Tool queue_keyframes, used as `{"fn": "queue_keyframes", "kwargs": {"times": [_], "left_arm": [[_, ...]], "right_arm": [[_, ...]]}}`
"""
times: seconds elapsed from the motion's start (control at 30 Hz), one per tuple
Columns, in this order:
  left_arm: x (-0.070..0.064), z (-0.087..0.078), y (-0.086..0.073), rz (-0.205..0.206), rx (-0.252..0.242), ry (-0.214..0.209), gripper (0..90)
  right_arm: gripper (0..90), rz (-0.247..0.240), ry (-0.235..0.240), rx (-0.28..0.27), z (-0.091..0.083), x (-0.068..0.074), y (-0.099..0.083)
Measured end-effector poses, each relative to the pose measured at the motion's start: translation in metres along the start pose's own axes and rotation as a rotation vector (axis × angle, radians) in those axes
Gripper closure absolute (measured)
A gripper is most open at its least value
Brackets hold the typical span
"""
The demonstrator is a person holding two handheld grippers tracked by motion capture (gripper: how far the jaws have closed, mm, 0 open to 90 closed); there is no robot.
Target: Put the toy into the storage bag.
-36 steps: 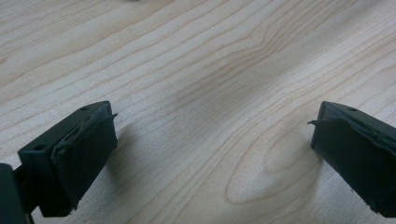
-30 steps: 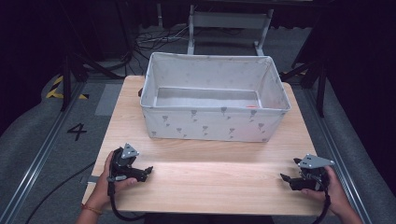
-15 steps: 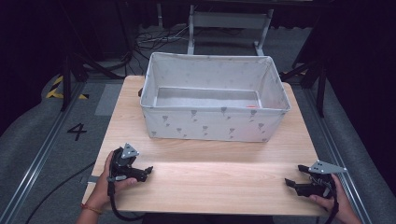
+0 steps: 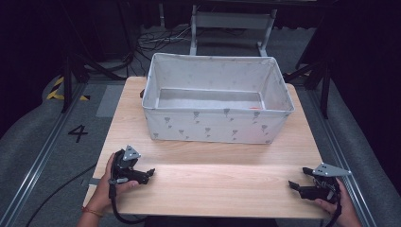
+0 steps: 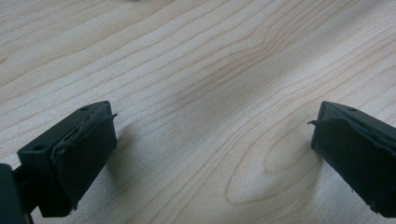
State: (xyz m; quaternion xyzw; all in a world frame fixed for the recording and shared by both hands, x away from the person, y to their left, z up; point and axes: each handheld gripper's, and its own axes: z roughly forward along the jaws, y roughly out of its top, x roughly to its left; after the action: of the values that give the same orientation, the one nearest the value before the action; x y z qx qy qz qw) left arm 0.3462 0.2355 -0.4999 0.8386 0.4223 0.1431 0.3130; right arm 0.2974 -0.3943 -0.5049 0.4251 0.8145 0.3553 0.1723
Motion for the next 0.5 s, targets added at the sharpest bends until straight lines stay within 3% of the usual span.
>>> {"fn": "queue_keyframes", "kwargs": {"times": [0.5], "left_arm": [[0.0003,0.0005,0.0003,-0.012,-0.003,0.006,0.2]], "right_arm": [[15.5,0.001,0.0,0.0,0.0001,0.0001,0.0]]}}
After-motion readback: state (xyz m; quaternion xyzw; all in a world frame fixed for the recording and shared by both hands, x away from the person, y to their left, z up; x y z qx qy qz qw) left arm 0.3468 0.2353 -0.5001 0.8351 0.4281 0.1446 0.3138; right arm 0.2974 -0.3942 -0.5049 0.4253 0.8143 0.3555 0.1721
